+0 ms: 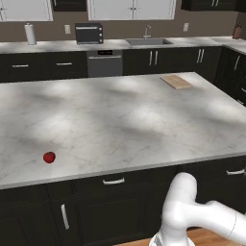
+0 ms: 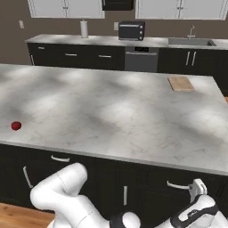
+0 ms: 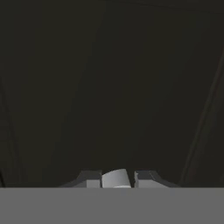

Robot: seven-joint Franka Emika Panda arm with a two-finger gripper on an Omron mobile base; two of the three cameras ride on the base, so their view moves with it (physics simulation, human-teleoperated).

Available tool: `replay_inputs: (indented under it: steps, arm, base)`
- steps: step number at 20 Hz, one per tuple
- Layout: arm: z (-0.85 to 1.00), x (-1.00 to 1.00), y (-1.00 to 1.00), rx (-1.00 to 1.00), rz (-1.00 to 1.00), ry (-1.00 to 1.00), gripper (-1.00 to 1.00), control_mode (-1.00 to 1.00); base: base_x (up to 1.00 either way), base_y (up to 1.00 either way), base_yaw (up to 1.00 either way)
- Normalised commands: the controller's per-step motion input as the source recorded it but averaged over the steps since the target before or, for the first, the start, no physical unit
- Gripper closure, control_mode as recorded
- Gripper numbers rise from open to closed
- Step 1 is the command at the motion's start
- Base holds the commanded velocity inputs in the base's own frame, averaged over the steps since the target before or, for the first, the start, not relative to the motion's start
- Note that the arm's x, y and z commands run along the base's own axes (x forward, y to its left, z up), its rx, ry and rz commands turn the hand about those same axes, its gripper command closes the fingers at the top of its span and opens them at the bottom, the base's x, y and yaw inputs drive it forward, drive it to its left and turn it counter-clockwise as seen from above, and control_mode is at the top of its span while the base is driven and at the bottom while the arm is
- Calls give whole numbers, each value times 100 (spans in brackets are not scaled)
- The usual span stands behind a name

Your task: Open the drawer on the right and place the cutting tools on the cutting board.

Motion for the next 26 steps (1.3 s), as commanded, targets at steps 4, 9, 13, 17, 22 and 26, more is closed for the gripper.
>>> replay_inputs:
  steps: [4, 9, 13, 17, 22, 26]
  arm:
    - [0, -91, -18, 0, 0, -8, 100, -100]
    - [0, -99, -22, 0, 0, -9, 100, -100]
    - [0, -100, -28, 2, 0, -12, 100, -100]
    - [0, -100, -29, 2, 0, -13, 100, -100]
    - [0, -100, -28, 2, 0, -12, 100, -100]
    - [0, -100, -31, 6, 0, -17, 100, -100]
  base:
    - [0, 0, 0]
    - [0, 0, 0]
    - [0, 0, 0]
    - [0, 0, 0]
    - [0, 0, 0]
    - [0, 0, 0]
